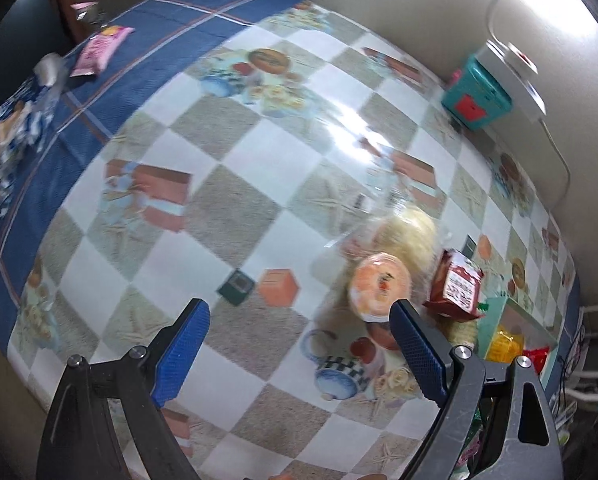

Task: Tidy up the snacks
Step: 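Withdraw both open tools from the tray back toward the snack pile, then grasp the orange jelly cup with the left tool while the right grasps the rice cracker pack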

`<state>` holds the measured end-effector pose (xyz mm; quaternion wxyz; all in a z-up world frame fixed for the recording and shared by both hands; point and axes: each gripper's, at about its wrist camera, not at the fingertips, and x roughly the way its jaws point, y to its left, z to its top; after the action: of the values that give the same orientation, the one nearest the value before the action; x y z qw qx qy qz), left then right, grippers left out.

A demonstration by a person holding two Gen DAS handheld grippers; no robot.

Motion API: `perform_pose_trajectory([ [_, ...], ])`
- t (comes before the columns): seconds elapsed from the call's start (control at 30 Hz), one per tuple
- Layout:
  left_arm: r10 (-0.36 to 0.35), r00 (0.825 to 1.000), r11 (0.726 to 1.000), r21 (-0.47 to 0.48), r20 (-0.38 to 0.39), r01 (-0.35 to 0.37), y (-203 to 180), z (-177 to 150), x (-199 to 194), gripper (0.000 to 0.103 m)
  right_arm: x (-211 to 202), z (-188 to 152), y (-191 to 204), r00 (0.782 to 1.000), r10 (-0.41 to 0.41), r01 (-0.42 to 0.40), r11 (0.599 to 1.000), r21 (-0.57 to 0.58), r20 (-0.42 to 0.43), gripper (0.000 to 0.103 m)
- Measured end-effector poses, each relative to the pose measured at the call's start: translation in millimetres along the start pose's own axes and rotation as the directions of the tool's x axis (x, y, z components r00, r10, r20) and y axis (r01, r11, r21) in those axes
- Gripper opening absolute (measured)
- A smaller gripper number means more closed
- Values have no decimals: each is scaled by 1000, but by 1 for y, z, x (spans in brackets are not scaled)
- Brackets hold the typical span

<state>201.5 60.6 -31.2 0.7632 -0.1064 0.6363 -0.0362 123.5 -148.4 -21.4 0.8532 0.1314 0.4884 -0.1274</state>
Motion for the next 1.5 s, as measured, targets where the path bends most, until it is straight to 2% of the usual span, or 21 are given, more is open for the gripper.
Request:
perform_pose_trajectory([
  [0.23, -31, 999, 998, 53, -20, 32, -22, 2, 17, 92, 19, 3, 0, 1000, 14, -14, 1000, -4, -20, 82],
  [0.3, -34, 999, 997, 65, -27, 36, -27, 2, 22, 92, 23, 3, 0, 1000, 18, -18, 1000, -2, -21, 73],
  [0.37, -32, 999, 996, 76, -31, 35, -32, 3, 27, 91, 26, 3, 0, 999, 24, -24, 1000, -6, -23, 70],
  [0.67, -6, 1000, 992, 123, -27, 9, -50, 7, 40, 90, 43, 4, 6, 999, 14, -15, 999, -36, -31, 70],
  [0.73, 2, 1000, 990, 138, -31, 3, -55, 7, 43, 87, 46, 4, 6, 999, 16, -18, 999, -41, -36, 67],
  [0.77, 5, 999, 990, 144, -34, 0, -57, 7, 45, 85, 48, 3, 7, 999, 14, -16, 999, -42, -38, 63],
  [0.87, 13, 999, 988, 154, -41, -7, -63, 7, 49, 85, 53, 3, 6, 999, 12, -14, 999, -42, -47, 62],
  [1.17, 22, 998, 990, 138, -51, -15, -62, 6, 55, 83, 59, 1, 14, 999, -12, 8, 997, -82, -44, 60],
  [1.23, 26, 998, 991, 134, -50, -19, -61, 7, 57, 77, 60, 0, 15, 999, -9, 4, 996, -85, -48, 60],
  [1.27, 26, 998, 991, 132, -52, -19, -58, 7, 56, 65, 60, 0, 15, 999, -7, 3, 996, -87, -47, 58],
  [1.3, 9, 998, 992, 124, -64, -1, -57, 7, 57, 59, 60, 0, 15, 999, 0, -4, 996, -85, -49, 55],
  [1.37, 2, 997, 993, 116, -78, 7, -53, 6, 58, 58, 60, 1, 13, 998, 22, -26, 997, -69, -54, 56],
  [1.5, 0, 997, 993, 114, -78, 9, -52, 6, 59, 56, 62, 1, 13, 998, 13, -16, 998, -66, -54, 56],
])
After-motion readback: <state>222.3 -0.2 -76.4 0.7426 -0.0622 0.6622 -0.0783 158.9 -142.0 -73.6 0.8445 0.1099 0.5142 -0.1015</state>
